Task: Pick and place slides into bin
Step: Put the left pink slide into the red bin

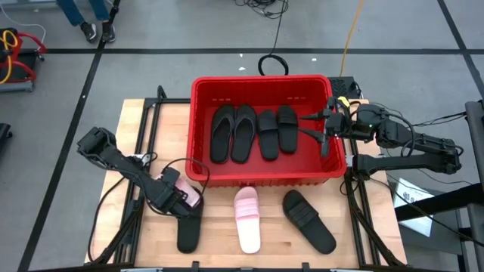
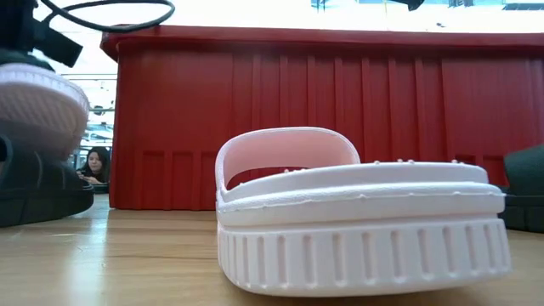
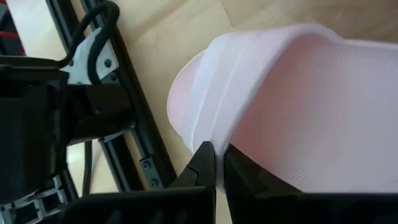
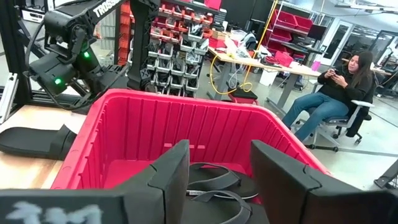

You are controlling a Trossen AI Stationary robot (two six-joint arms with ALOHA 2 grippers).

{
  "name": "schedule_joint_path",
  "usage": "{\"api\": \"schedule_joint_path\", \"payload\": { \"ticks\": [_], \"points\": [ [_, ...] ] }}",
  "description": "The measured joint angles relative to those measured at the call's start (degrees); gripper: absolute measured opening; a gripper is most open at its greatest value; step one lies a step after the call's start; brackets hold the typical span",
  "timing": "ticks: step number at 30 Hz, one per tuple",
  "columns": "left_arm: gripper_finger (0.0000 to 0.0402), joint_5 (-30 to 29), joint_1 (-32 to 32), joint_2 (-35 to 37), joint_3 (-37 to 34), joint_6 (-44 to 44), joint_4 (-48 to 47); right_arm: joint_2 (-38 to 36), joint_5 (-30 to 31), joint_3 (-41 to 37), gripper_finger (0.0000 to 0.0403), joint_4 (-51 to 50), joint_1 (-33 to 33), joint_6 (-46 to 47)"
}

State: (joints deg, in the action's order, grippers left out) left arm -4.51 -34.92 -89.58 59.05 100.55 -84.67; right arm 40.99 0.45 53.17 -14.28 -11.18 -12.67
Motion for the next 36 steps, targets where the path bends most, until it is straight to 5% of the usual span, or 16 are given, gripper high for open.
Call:
{"api": "schedule_joint_path", "payload": {
  "ticks": [12, 27, 36],
  "points": [
    [0.0003, -3.2, -0.1, 0.7, 13.5, -3.9, -5.5, 0.0, 0.0, 0.0, 0.0160, 2.5, 0.0, -0.3],
    [0.0004, -5.1, -2.6, 0.6, 39.9, -30.4, -3.8, 0.0, -0.2, 0.0, 0.0160, 2.9, 0.0, -1.7],
    [0.0005, -16.0, -2.6, 0.7, 55.4, -42.1, 1.4, 0.0, -0.3, 0.0, 0.0160, 2.7, 0.0, -1.7]
  ]
}}
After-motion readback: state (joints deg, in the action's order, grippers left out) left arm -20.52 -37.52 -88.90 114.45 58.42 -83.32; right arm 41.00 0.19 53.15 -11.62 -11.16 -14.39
